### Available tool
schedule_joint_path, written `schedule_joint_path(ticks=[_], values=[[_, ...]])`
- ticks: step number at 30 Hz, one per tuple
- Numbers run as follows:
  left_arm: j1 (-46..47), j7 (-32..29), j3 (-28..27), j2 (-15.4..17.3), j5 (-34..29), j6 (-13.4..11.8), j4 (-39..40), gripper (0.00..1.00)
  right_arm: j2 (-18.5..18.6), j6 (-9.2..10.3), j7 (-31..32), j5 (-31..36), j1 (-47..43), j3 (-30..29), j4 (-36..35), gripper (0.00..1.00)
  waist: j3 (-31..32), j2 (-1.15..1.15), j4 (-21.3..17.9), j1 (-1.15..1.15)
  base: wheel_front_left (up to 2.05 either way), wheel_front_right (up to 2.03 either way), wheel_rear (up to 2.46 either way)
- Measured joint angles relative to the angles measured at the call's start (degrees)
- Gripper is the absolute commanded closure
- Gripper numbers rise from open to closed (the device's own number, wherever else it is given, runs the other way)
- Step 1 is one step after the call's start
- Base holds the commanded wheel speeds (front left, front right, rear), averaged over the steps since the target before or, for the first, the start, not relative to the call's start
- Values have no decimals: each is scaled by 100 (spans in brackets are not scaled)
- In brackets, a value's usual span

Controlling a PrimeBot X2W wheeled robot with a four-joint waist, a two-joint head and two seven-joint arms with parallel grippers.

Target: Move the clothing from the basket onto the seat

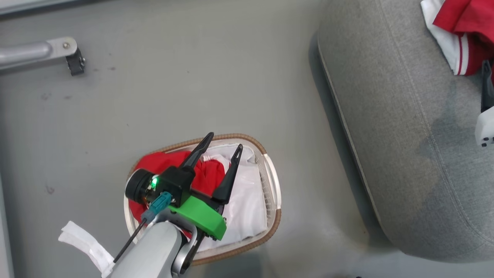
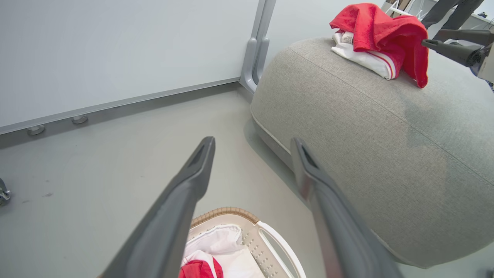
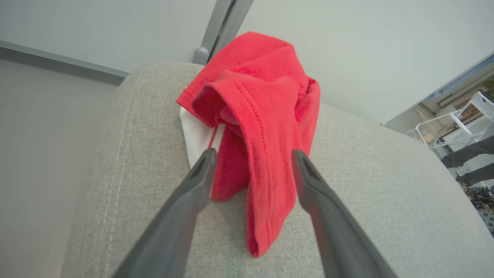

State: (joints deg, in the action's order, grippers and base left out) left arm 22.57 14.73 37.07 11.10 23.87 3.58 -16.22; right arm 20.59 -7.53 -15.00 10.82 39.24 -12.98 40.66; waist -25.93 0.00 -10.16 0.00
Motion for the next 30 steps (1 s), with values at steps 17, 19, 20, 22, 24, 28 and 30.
schedule_joint_path(ticks=[17,19,20,22,24,28,30], values=[[-975,40,-1315,-367,-52,-51,-10,0,-625,0,0,-490,-101,600,-130,0,1246,0,550,0,0,0,0],[-1144,40,-1458,-423,-142,-49,-40,0,-845,0,0,-524,-254,592,-157,0,1412,0,662,0,0,0,0],[-1194,40,-1496,-428,-191,-49,-58,0,-909,0,0,-532,-318,610,-166,0,1471,0,702,0,0,0,0],[-1347,40,-1653,-468,-234,-49,-75,0,-1082,0,0,-543,-473,637,-231,0,1625,0,798,0,0,0,0],[-1497,40,-1788,-487,-253,-47,-82,0,-1269,0,0,-541,-664,683,-312,0,1765,0,880,0,0,0,0],[-1802,41,-2028,-519,-332,-38,-92,0,-1599,0,0,-581,-1199,803,-538,0,2053,0,1040,0,0,0,0],[-1954,41,-2153,-541,-354,-30,-83,0,-1700,0,0,-646,-1476,810,-721,0,2199,0,1119,0,0,0,0]])
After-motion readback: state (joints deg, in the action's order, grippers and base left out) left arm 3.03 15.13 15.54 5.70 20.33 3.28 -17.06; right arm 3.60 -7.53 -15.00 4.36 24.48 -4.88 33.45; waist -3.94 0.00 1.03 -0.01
